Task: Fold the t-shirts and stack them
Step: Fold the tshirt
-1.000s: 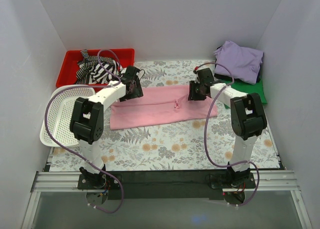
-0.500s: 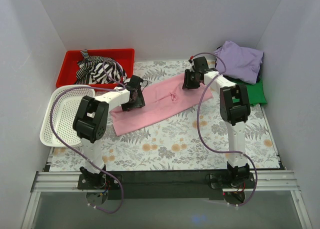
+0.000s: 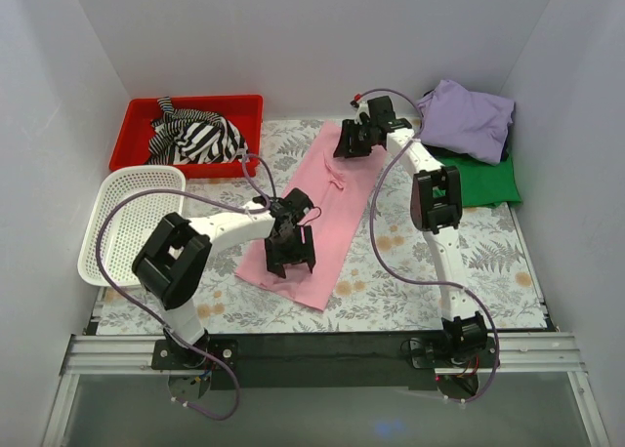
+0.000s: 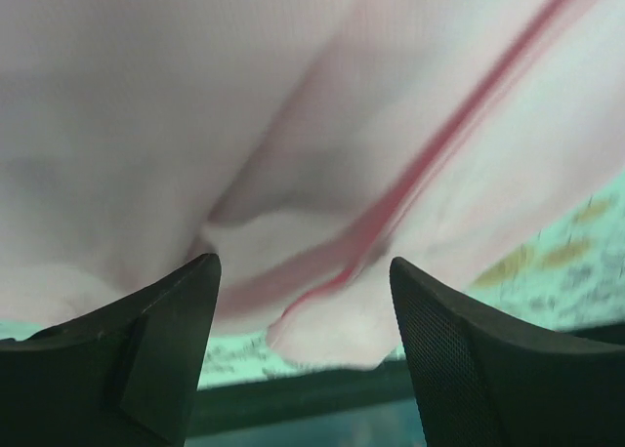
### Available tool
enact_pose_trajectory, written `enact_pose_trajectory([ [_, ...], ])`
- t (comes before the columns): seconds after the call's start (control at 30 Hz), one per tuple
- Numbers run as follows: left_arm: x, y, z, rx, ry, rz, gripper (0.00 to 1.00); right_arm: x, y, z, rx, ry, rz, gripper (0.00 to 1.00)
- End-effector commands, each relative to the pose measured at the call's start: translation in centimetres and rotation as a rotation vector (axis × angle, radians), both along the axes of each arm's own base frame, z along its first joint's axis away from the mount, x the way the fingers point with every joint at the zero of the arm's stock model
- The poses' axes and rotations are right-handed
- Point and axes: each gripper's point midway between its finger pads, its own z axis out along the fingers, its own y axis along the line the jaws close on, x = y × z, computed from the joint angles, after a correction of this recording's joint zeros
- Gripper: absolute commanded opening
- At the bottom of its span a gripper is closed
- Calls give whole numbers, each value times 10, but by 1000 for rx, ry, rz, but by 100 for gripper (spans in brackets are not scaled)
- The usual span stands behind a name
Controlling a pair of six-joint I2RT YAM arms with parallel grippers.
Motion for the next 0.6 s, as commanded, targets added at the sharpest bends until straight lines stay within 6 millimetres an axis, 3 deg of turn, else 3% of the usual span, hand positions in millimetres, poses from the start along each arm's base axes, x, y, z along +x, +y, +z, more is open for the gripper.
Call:
enact_pose_trajectory([
  [0.0,-54,-19,34,-130,136,-46,69,-25,2,-46,29,134,85,56],
  [0.17,-63,-45,65,-319,124,-160,69,-31,8,-38,99,118,144,57],
  [0.27,-55,-62,91,-393,45,-230,69,-26,6,-17,99,39,161,58],
  [0.3,-50,-61,97,-380,13,-236,68,-22,4,-1,93,-8,171,58],
  [0.37,-23,-59,116,-324,-122,-219,68,-12,0,21,81,-96,166,58],
  [0.4,-5,-42,113,-209,-199,-172,69,-8,-4,52,80,-168,160,58],
  [0.43,8,-35,115,-151,-250,-155,71,-12,-8,51,72,-167,152,59],
  [0.47,20,-25,120,-86,-294,-149,71,-9,-11,64,72,-208,141,59],
  [0.5,39,-8,108,46,-332,-106,71,-10,-14,84,66,-239,127,59],
  [0.57,51,3,97,138,-336,-90,71,-16,-20,85,41,-227,105,59],
])
